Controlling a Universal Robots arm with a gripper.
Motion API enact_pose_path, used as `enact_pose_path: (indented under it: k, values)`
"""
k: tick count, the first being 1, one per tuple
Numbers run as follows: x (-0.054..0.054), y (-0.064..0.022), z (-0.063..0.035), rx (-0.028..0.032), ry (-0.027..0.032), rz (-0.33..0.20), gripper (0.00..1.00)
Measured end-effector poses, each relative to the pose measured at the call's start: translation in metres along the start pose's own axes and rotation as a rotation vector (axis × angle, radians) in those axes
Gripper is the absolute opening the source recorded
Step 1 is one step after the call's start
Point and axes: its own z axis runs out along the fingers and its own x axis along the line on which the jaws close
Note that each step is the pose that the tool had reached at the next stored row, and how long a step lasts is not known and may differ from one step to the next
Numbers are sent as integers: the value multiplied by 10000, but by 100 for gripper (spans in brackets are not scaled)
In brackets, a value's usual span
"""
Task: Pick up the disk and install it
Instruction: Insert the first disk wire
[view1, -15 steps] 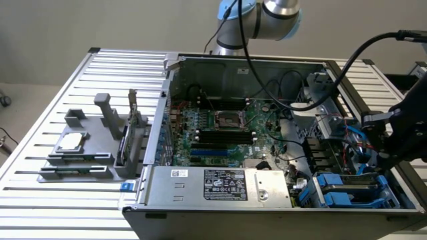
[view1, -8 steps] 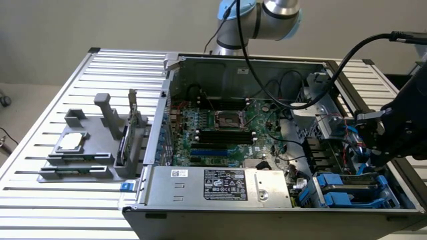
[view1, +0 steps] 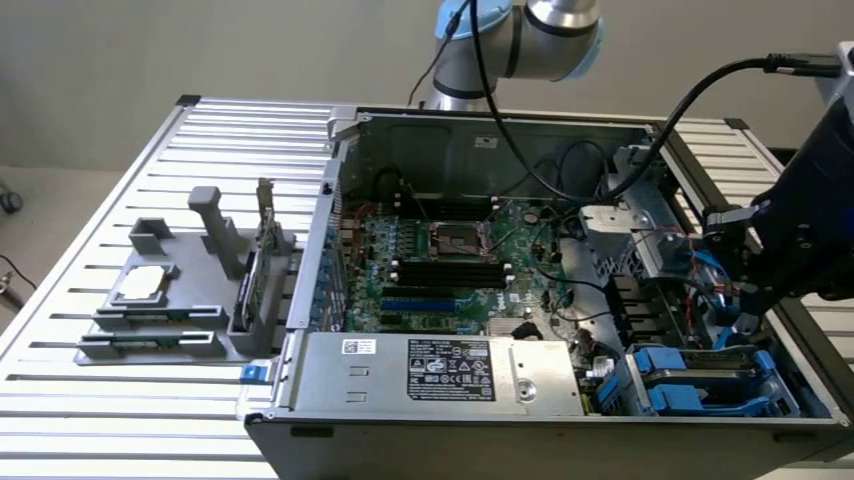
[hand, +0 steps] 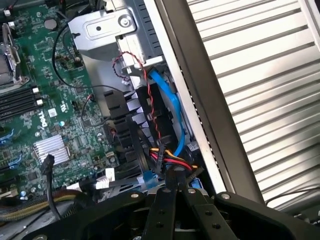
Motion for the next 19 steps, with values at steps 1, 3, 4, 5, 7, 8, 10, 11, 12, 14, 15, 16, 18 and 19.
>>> enact_pose_path:
  k: [1,3,4,5,7,8,10,11,12,14,15,16,18,19]
  values:
    - [7,9,7,-4,-23,24,11]
    - [21,16,26,-11,-57,56,11]
    - [27,16,35,-13,-69,67,11]
    - [34,16,43,-16,-81,78,11]
    - [46,19,53,-18,-101,99,11]
    - [53,21,57,-19,-108,108,12]
    - [65,25,63,-19,-117,121,18]
    - [72,26,65,-21,-119,128,24]
    - [76,26,64,-20,-120,134,24]
    - [84,23,63,-17,-123,148,31]
    - [89,22,62,-13,-128,169,31]
    - [94,20,61,-7,-138,223,31]
    - [94,20,61,20,-172,417,31]
    - [94,20,60,40,-196,549,31]
